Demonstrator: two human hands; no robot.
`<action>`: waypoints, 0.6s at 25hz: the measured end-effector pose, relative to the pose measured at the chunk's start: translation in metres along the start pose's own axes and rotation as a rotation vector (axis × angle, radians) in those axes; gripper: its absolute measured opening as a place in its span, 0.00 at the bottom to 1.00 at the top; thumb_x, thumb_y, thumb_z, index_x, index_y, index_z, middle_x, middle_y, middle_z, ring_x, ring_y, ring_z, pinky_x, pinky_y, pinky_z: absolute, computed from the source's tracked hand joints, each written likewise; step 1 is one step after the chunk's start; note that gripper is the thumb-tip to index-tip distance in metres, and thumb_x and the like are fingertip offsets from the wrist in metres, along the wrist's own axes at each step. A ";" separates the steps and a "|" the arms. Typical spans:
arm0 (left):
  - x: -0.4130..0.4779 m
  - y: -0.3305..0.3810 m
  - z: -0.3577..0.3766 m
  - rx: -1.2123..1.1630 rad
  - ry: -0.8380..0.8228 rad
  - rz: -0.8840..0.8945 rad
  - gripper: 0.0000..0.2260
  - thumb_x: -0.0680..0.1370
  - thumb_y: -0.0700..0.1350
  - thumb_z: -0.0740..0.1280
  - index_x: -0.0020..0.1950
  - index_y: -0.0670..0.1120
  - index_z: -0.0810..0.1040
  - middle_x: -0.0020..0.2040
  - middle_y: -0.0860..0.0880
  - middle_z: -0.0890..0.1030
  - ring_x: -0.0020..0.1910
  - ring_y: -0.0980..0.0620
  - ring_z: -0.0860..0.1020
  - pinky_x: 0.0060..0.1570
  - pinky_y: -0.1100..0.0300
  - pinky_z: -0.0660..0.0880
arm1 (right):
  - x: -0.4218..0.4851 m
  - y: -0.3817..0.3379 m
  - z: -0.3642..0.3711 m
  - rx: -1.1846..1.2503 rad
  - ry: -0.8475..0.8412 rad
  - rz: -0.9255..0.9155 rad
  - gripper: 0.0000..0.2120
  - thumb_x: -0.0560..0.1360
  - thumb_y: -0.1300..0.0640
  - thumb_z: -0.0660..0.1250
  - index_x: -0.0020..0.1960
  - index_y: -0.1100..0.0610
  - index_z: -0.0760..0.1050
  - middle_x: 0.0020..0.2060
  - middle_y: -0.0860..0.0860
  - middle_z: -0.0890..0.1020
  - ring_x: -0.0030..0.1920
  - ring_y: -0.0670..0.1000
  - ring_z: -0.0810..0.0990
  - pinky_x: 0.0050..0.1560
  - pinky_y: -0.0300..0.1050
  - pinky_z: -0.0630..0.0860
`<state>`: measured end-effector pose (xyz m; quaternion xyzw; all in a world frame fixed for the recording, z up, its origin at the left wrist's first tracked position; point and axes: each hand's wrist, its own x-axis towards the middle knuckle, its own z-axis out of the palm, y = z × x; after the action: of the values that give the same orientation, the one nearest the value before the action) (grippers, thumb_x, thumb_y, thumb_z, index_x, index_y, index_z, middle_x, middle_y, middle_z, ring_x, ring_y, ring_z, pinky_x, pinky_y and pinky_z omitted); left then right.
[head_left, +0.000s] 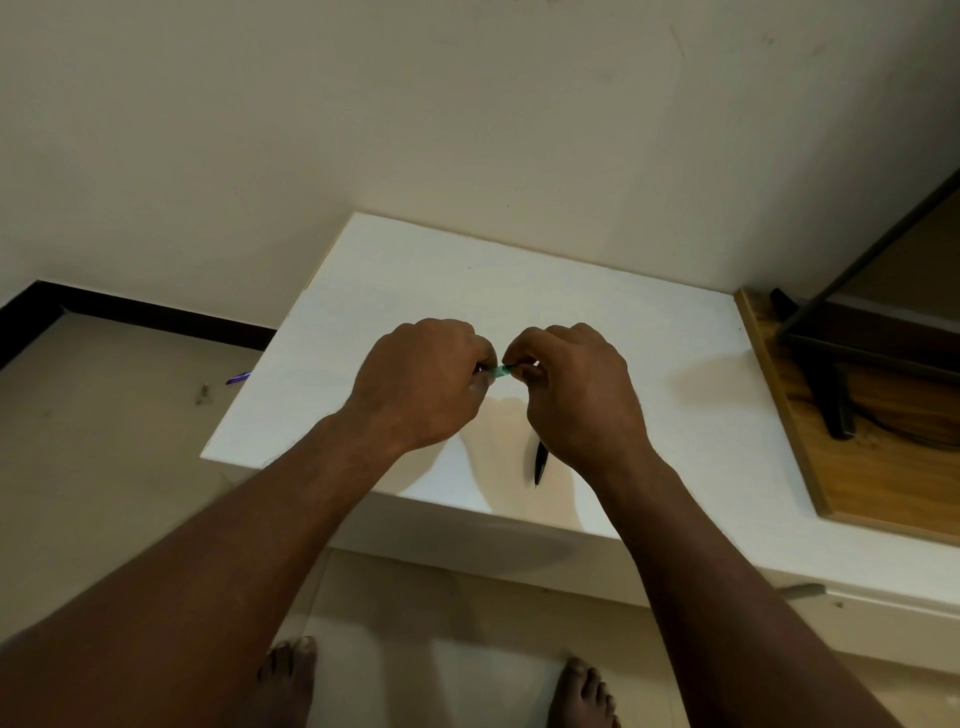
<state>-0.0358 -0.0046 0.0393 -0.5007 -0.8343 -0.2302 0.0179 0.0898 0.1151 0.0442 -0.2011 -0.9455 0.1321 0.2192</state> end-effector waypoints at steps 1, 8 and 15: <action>0.000 0.000 0.000 -0.002 0.000 0.000 0.10 0.81 0.52 0.67 0.57 0.52 0.87 0.48 0.53 0.85 0.43 0.50 0.81 0.40 0.58 0.73 | 0.000 0.000 0.000 -0.001 -0.002 0.007 0.09 0.78 0.66 0.72 0.52 0.54 0.84 0.41 0.50 0.86 0.45 0.54 0.77 0.42 0.47 0.70; 0.001 -0.002 -0.003 -0.039 0.036 -0.037 0.10 0.81 0.52 0.68 0.56 0.53 0.87 0.47 0.54 0.85 0.42 0.50 0.81 0.43 0.51 0.81 | 0.002 0.004 -0.010 0.208 -0.015 0.187 0.11 0.79 0.60 0.72 0.60 0.50 0.82 0.45 0.43 0.87 0.48 0.46 0.84 0.51 0.43 0.79; 0.001 -0.001 -0.002 -0.102 0.095 -0.027 0.09 0.80 0.51 0.69 0.55 0.52 0.87 0.47 0.53 0.86 0.41 0.52 0.81 0.42 0.55 0.78 | 0.005 -0.001 -0.016 1.011 -0.182 0.874 0.14 0.81 0.44 0.71 0.54 0.54 0.84 0.41 0.46 0.90 0.44 0.48 0.86 0.44 0.45 0.78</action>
<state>-0.0379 -0.0051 0.0410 -0.4784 -0.8263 -0.2961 0.0286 0.0923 0.1190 0.0605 -0.4260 -0.6136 0.6515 0.1324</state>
